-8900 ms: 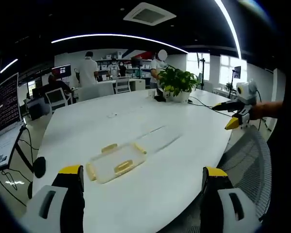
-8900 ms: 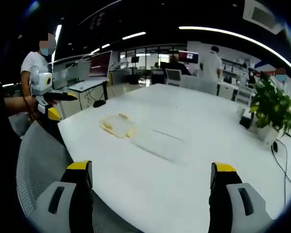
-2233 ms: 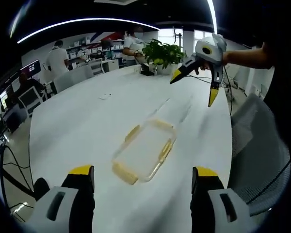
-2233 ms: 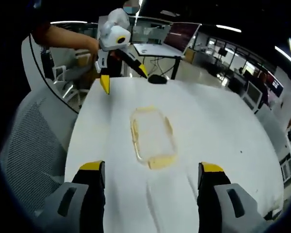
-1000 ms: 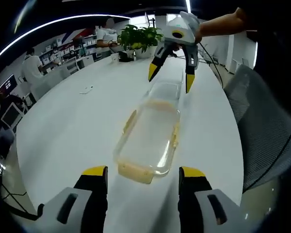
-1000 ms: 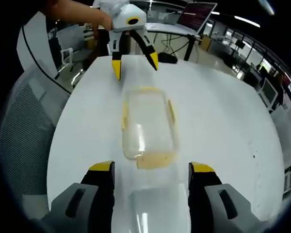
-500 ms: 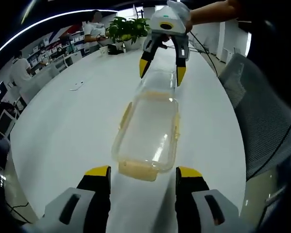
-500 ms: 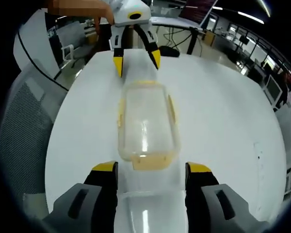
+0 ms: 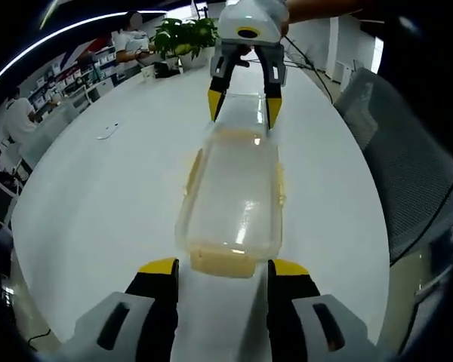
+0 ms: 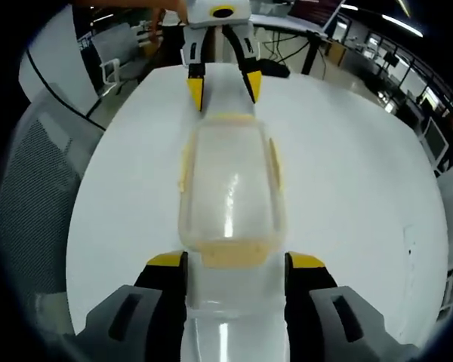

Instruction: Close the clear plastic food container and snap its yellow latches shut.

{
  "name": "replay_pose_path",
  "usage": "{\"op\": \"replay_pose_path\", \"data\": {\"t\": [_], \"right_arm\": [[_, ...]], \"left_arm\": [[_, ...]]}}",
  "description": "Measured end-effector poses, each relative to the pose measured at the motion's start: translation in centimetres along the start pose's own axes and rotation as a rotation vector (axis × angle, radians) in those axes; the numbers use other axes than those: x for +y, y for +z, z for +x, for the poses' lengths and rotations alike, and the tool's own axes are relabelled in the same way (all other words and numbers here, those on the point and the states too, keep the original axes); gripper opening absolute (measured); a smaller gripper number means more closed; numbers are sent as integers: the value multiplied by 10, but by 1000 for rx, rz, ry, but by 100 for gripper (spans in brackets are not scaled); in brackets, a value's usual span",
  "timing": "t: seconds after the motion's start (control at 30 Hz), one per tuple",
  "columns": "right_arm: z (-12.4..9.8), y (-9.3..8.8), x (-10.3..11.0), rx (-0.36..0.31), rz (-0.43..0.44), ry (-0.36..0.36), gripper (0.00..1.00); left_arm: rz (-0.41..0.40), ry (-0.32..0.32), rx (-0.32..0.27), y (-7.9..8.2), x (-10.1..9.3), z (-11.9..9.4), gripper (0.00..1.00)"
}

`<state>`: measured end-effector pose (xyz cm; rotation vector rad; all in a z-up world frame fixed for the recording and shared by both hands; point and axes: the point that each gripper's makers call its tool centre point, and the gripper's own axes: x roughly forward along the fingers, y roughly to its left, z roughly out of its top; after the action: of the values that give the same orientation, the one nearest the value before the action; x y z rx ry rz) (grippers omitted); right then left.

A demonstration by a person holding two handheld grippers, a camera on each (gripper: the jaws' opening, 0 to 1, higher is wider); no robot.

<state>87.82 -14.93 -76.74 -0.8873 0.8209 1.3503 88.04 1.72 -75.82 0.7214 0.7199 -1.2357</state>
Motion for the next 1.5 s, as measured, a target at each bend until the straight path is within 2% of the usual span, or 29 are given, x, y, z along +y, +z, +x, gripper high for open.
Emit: {"op": "replay_pose_path", "data": {"t": [0.27,0.47,0.7,0.83,0.87,1.5], "right_arm": [[10,-7,-1,81,-34,17,47],[15,-6,-4,88,14,30,47],[22,-10,0,133,-10,71,44],[25,-5,0,131,-16,70,42],[24,-4,-1,125,-35,70,42],[23,-7,-3,130,-11,67,36]], "left_arm": [[24,-40,24,-5,1,6,38],[46,-71,44,-7,3,10,38],[69,-120,69,-10,1,20,38],[89,-141,93,-16,2,25,38],[89,-143,79,-14,2,25,37],[67,-136,95,-9,1,20,32]]}}
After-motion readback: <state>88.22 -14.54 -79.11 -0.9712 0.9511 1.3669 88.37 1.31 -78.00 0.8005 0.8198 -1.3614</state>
